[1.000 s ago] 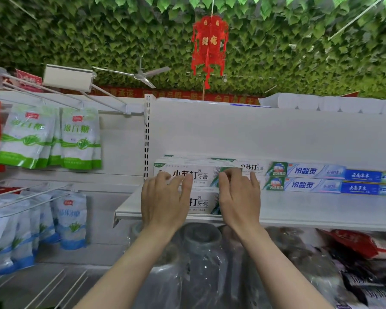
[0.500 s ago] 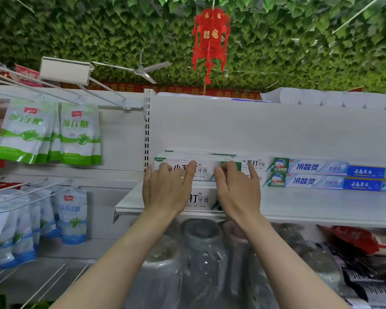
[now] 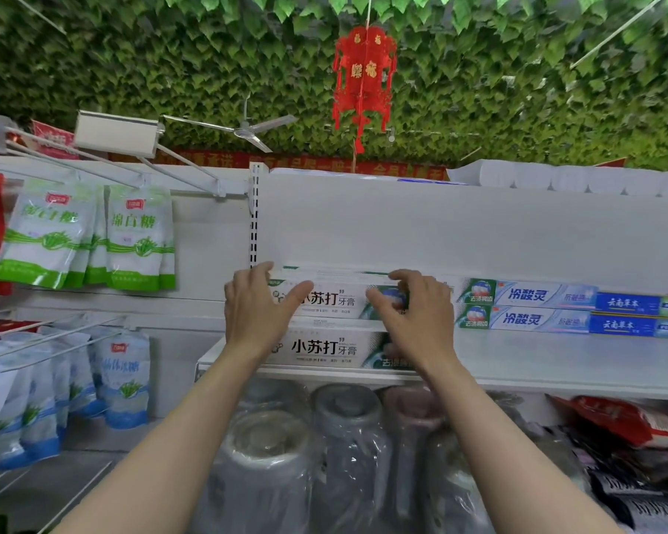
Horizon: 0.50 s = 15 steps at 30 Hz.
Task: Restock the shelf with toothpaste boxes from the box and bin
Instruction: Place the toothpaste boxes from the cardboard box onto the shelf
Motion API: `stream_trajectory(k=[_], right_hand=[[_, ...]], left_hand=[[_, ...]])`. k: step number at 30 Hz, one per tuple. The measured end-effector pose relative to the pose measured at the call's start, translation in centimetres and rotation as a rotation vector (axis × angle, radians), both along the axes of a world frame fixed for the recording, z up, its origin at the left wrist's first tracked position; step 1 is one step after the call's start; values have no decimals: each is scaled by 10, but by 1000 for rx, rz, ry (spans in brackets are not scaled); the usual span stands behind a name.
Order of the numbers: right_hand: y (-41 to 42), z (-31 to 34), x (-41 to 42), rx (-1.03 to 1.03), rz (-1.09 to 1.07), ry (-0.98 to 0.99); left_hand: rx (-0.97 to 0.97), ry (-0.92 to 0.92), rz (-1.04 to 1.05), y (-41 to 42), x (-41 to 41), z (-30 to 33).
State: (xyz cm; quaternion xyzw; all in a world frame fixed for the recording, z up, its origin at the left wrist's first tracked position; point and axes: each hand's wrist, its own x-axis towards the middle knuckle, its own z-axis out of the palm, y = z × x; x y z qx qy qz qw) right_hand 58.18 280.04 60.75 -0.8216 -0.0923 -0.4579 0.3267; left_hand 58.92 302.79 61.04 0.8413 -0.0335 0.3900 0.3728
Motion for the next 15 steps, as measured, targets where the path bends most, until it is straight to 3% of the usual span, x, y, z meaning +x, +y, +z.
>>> stream_trajectory(k=[4, 8, 15], right_hand=[[-17, 15, 14, 79, 261, 300], [-32, 22, 24, 308, 515, 515], [-42, 16, 50, 471, 700, 674]], left_hand=[[-259, 239, -240, 16, 25, 12], [-346, 456, -403, 35, 66, 6], [-416, 504, -718, 35, 55, 15]])
